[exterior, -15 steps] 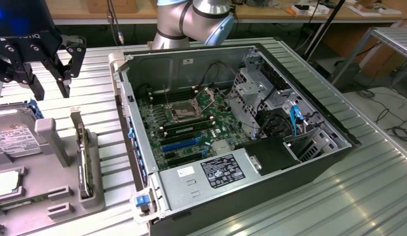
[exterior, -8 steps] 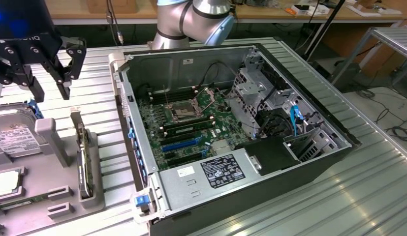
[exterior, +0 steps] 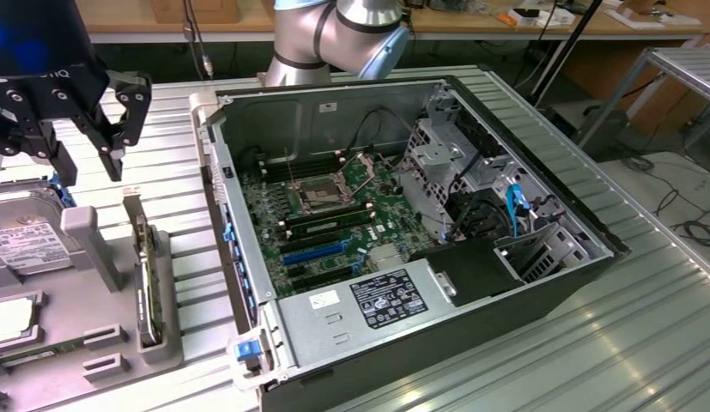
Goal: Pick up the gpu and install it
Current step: 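Pick up the gpu and move the gpu toward the slot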
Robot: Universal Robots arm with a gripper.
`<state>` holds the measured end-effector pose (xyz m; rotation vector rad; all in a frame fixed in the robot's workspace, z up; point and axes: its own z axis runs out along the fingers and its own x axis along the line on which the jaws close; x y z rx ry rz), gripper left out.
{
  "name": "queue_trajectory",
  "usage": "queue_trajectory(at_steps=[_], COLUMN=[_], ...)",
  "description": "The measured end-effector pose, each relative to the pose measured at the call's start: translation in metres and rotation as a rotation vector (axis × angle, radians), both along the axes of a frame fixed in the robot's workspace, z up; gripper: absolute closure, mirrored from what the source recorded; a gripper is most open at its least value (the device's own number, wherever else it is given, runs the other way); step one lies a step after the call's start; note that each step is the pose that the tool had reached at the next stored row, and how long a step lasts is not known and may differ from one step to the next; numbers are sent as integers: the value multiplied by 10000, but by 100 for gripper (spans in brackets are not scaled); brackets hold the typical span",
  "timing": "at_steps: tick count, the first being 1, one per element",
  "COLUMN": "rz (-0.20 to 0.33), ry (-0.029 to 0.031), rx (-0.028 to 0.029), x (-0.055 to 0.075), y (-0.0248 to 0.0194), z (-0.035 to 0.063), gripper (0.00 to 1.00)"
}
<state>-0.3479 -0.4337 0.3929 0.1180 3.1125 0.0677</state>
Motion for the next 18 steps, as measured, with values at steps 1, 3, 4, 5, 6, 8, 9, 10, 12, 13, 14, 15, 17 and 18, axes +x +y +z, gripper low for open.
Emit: queue_trajectory(at_steps=[1,3,4,5,6,8,9,10,12,13,14,15,17,18], rz=[0,0,0,0,1,1,0,0,0,0,0,0,0,0], ry=[0,0,0,0,0,0,1,1,0,0,0,0,0,0], rx=[0,0,0,-1,0,-1,-1,-1,0,0,0,0,-1,0], x=[0,0,0,0,0,0,0,0,0,0,0,0,0,0], y=[-16,-34,-47,-61,-81,-113,-125,-135,-164,-180,-193,-206,-231,-247], z=[0,0,0,0,0,0,1,0,0,0,0,0,0,0], gripper=[58,58,58,58,58,58,58,58,58,58,58,58,58,58])
